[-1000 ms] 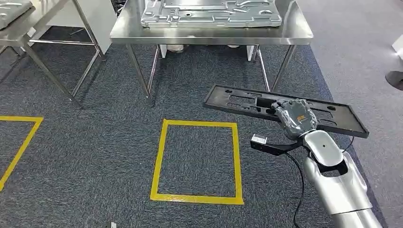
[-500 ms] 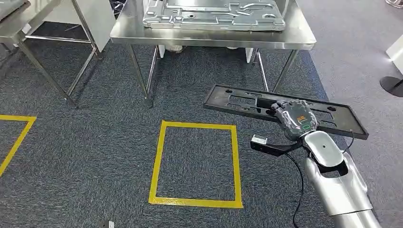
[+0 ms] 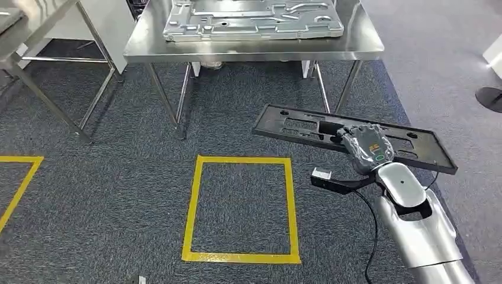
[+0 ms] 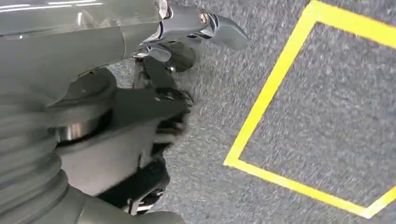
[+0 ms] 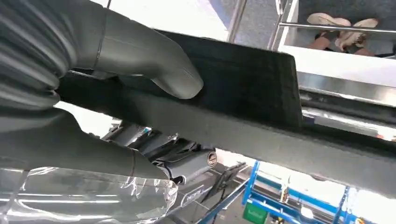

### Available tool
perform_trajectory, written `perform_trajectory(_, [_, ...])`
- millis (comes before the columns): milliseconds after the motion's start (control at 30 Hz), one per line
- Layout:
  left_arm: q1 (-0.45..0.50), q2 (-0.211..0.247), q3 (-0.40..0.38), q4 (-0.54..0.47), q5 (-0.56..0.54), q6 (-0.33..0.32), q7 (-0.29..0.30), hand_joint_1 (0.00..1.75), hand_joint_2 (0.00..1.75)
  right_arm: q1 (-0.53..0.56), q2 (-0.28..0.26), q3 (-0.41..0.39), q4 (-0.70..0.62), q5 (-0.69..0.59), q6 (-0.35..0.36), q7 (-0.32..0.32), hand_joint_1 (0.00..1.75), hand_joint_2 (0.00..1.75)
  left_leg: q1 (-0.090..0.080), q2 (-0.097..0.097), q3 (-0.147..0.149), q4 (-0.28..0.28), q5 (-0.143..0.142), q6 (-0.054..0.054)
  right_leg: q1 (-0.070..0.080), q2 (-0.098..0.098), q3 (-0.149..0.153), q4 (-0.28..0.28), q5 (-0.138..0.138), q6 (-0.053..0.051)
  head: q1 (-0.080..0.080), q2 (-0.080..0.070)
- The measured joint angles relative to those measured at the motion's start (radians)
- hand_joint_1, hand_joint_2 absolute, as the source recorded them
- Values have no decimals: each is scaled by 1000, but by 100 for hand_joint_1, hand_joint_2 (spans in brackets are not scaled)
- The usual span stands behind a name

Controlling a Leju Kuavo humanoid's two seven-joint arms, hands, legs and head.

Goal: Take the parts from the cabinet and place them on the table.

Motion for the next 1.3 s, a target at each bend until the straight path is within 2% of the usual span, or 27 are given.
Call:
perform_trajectory(33, [1,0,0,0,0,0,0,0,175,1,0,0,0,0,1,0,175,175,0,0,-26,37,2,2,3,1,2,0,-2,-2,0,0])
perform_trajectory(67, [2,0,0,0,0,1,1,0,175,2,0,0,0,0,1,0,175,175,0,0,-27,25,26,5,5,3,6,0,-4,-2,0,0])
perform_trajectory(100, [2,1,1,0,1,2,1,0,175,2,0,0,0,0,1,0,175,175,-1,0,-5,-38,73,10,7,6,11,1,-7,-2,-2,0])
perform_trajectory(167, [1,1,1,0,0,2,1,0,175,1,0,0,0,0,1,0,175,175,-5,-3,77,-228,179,28,12,8,25,1,-15,1,-2,0])
perform_trajectory(200, [1,2,1,0,0,2,2,0,175,0,0,0,0,0,1,0,175,175,-9,-5,95,-261,169,36,15,8,25,1,-17,4,2,0])
perform_trajectory(233, [0,1,1,0,0,3,2,0,175,-3,0,0,0,0,1,0,175,175,-9,-4,100,-280,169,34,16,10,20,4,-18,8,3,0])
perform_trajectory(300, [1,2,1,0,0,2,2,0,175,-1,0,0,0,1,1,0,175,175,-14,-5,97,-277,168,37,9,9,20,0,-15,20,2,0])
perform_trajectory(333, [1,1,1,0,0,3,2,0,175,-1,0,0,0,1,2,0,175,175,-11,-5,100,-286,172,44,11,9,22,-3,-15,28,1,0])
perform_trajectory(400, [1,0,1,0,1,3,2,0,175,-3,-1,-1,-3,1,2,1,175,175,-3,-3,113,-307,183,54,8,6,12,27,-39,38,5,0])
perform_trajectory(467, [-1,0,1,0,1,2,2,0,175,-6,-2,-1,-3,1,2,1,175,175,-3,-3,113,-307,183,56,4,6,-54,162,-109,49,5,0])
perform_trajectory(500, [0,0,1,0,1,2,2,0,175,-3,-2,-1,-3,1,3,1,175,175,-3,-2,113,-307,182,57,1,6,-101,254,-143,54,5,0])
perform_trajectory(533, [1,0,1,0,1,2,2,0,175,0,-2,-1,-3,1,3,1,175,175,-3,-2,113,-306,181,57,-2,5,-132,309,-154,59,5,0])
perform_trajectory(567, [2,0,1,0,1,2,2,0,175,3,-2,-1,-3,1,4,1,175,175,-2,-3,114,-306,180,56,-7,5,-137,309,-136,63,5,0])
perform_trajectory(600, [2,-1,1,0,1,2,2,0,175,3,-2,-1,-3,1,4,1,175,175,-1,-3,116,-304,178,54,-11,4,-116,259,-97,66,5,0])
perform_trajectory(667, [2,-1,1,0,1,2,2,0,175,0,-2,-1,-3,1,4,1,175,175,2,-5,121,-296,169,45,-17,-2,-26,72,-1,69,6,0])
perform_trajectory(700, [2,-1,1,0,1,2,2,0,175,-2,-2,-1,-3,1,4,1,175,175,1,-5,119,-292,163,37,-18,-7,4,11,-1,68,5,0])
perform_trajectory(733, [1,-1,1,0,1,2,2,0,175,-3,-2,-1,-3,1,5,0,175,175,-5,-6,115,-283,159,31,-9,-2,3,1,-1,53,6,0])
perform_trajectory(833, [3,-1,1,0,1,2,2,0,175,-2,-2,-1,-3,2,11,0,175,175,-4,-4,119,-294,160,14,-6,2,0,5,-5,31,-1,0])
perform_trajectory(900, [2,-1,1,0,1,2,2,0,175,-6,-2,-1,-3,2,14,0,175,175,0,-4,114,-273,142,3,-13,1,8,-3,-2,18,0,0])
perform_trajectory(933, [2,-1,1,0,1,2,2,0,175,-11,-2,-1,-3,2,15,0,175,175,0,-4,88,-214,106,1,-12,0,9,-3,-4,10,-5,0])
perform_trajectory(1000, [3,-1,1,0,1,2,2,0,175,-12,-1,0,-3,2,16,-1,175,175,1,-4,6,-50,35,-3,-7,0,10,-2,-6,5,-8,0])
perform_trajectory(1033, [4,-1,1,0,1,2,2,0,175,-12,-1,0,-3,2,17,-1,175,175,1,-4,-30,16,20,-3,-4,0,10,-2,-7,3,-8,0])
perform_trajectory(1067, [5,-1,2,0,1,2,2,0,175,-11,-1,0,-3,2,18,-2,175,175,1,-4,-44,33,30,-2,-2,1,11,-1,-8,2,-8,0])
perform_trajectory(1100, [5,-1,2,0,1,2,2,0,175,-11,-1,0,-3,2,18,-2,175,175,1,-5,-33,-3,64,2,-1,2,14,-1,-10,2,-8,0])
perform_trajectory(1200, [5,-1,2,0,1,2,2,0,175,-12,-1,1,-3,2,18,-1,175,175,-1,-6,76,-250,193,22,3,5,27,-1,-17,8,-8,0])
perform_trajectory(1233, [4,0,2,0,1,2,2,0,175,-14,-1,0,-3,2,18,-1,175,175,-8,-7,88,-274,177,26,9,5,26,2,-21,13,-6,0])
perform_trajectory(1300, [4,0,2,0,0,2,2,0,175,-15,-1,1,-3,2,18,-2,175,175,-9,-7,88,-278,178,30,3,7,24,-1,-19,25,-8,0])
